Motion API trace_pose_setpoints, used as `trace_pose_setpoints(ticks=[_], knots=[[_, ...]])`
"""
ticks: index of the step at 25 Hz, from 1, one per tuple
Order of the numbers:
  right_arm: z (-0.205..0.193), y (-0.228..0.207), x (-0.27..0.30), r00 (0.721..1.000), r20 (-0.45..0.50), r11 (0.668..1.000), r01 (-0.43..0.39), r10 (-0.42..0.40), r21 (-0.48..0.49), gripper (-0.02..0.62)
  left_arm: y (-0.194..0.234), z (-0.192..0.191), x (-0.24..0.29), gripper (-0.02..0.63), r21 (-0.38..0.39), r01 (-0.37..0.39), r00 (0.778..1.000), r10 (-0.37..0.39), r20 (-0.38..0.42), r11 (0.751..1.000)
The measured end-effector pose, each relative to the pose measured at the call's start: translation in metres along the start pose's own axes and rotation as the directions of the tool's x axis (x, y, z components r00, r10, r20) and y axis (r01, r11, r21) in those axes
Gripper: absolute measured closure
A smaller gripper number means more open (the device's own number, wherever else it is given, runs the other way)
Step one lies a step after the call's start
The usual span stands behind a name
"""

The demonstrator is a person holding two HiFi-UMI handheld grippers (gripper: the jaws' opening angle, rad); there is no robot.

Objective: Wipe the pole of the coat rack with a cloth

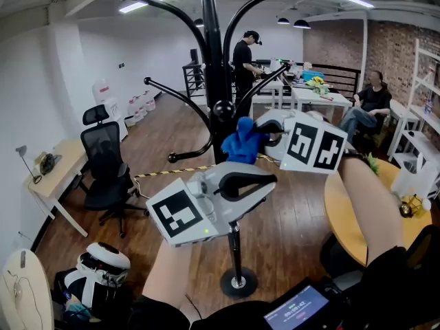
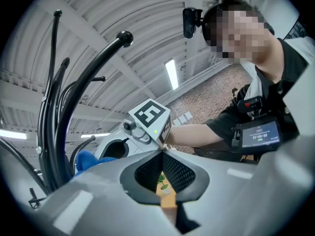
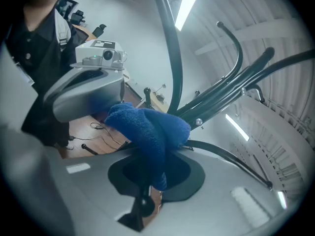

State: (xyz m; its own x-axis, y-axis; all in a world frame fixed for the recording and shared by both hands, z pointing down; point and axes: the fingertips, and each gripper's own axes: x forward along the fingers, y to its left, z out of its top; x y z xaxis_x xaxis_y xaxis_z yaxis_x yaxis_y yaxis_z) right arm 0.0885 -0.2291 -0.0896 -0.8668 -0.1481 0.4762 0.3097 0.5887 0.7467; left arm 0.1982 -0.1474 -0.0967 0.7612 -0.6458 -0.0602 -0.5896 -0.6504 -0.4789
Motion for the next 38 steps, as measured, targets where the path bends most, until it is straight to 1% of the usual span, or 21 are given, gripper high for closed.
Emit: trace_pose_setpoints(ticks=[1,3,4,6,8,10,12,15,16,19,21,23,26,27,29,30,31,32,36,38], knots=[[0.0,-0.003,0.004,1.0,0.006,1.0,0.022,-0.022,0.003,0.546,0.002,0.0,-0.002,0.601,-0.001,-0.012,1.0,0.012,0.005,1.0],[0.001,-0.014,0.004,0.994,0.039,0.994,0.104,-0.105,0.02,0.546,0.006,0.002,-0.006,0.603,-0.001,-0.038,0.999,0.038,0.017,0.999],[0.004,-0.021,-0.001,0.985,0.069,0.987,0.156,-0.158,0.04,0.546,0.009,0.003,-0.008,0.601,-0.002,-0.05,0.998,0.05,0.027,0.999],[0.014,-0.032,-0.015,0.957,0.146,0.967,0.239,-0.251,0.091,0.546,0.014,0.009,-0.015,0.601,-0.003,-0.073,0.996,0.073,0.051,0.997],[0.031,-0.033,-0.031,0.929,0.23,0.955,0.268,-0.292,0.127,0.546,0.019,0.018,-0.025,0.603,-0.004,-0.093,0.993,0.093,0.074,0.996],[0.047,-0.023,-0.042,0.913,0.283,0.955,0.265,-0.293,0.134,0.546,0.024,0.025,-0.038,0.601,0.0,-0.109,0.99,0.108,0.088,0.994],[0.053,-0.009,-0.047,0.904,0.294,0.95,0.283,-0.309,0.129,0.546,0.025,0.025,-0.046,0.601,0.006,-0.115,0.99,0.114,0.079,0.993],[0.052,0.008,-0.049,0.885,0.251,0.919,0.372,-0.393,0.129,0.546,0.024,0.01,-0.051,0.601,-0.013,-0.106,0.993,0.106,0.05,0.994],[0.053,0.014,-0.046,0.881,0.245,0.914,0.382,-0.405,0.138,0.546,0.024,0.004,-0.052,0.601,-0.028,-0.103,0.994,0.104,0.043,0.994],[0.048,0.027,-0.034,0.881,0.247,0.912,0.366,-0.403,0.183,0.546,0.025,-0.013,-0.054,0.601,-0.059,-0.106,0.994,0.107,0.022,0.993],[0.04,0.035,-0.027,0.885,0.25,0.91,0.333,-0.392,0.246,0.546,0.023,-0.02,-0.054,0.603,-0.068,-0.099,0.995,0.1,0.009,0.993],[0.03,0.041,-0.016,0.889,0.254,0.899,0.292,-0.381,0.328,0.546,0.023,-0.028,-0.055,0.601,-0.071,-0.098,0.995,0.098,-0.012,0.993],[0.007,0.039,0.01,0.891,0.246,0.867,0.251,-0.38,0.43,0.546,0.032,-0.044,-0.054,0.601,-0.053,-0.128,0.991,0.126,-0.049,0.99],[0.0,0.037,0.018,0.888,0.249,0.856,0.245,-0.386,0.455,0.546,0.035,-0.051,-0.051,0.603,-0.041,-0.135,0.989,0.132,-0.062,0.99],[-0.01,0.032,0.03,0.867,0.269,0.828,0.243,-0.419,0.506,0.546,0.037,-0.065,-0.043,0.601,-0.021,-0.143,0.987,0.14,-0.081,0.99],[-0.014,0.03,0.034,0.853,0.279,0.809,0.242,-0.44,0.535,0.546,0.038,-0.071,-0.04,0.601,-0.019,-0.144,0.987,0.142,-0.081,0.989],[-0.018,0.028,0.037,0.845,0.281,0.792,0.239,-0.454,0.561,0.546,0.039,-0.076,-0.038,0.601,-0.025,-0.144,0.987,0.142,-0.074,0.989],[-0.024,0.029,0.04,0.846,0.276,0.781,0.231,-0.456,0.581,0.546,0.04,-0.081,-0.037,0.603,-0.035,-0.141,0.988,0.138,-0.068,0.989],[-0.05,0.056,0.063,0.889,0.261,0.76,0.134,-0.376,0.636,0.546,0.033,-0.115,-0.034,0.603,-0.086,-0.105,0.992,0.098,-0.077,0.991],[-0.062,0.074,0.078,0.902,0.252,0.743,0.104,-0.351,0.662,0.546,0.028,-0.136,-0.035,0.601,-0.118,-0.095,0.994,0.087,-0.071,0.988]])
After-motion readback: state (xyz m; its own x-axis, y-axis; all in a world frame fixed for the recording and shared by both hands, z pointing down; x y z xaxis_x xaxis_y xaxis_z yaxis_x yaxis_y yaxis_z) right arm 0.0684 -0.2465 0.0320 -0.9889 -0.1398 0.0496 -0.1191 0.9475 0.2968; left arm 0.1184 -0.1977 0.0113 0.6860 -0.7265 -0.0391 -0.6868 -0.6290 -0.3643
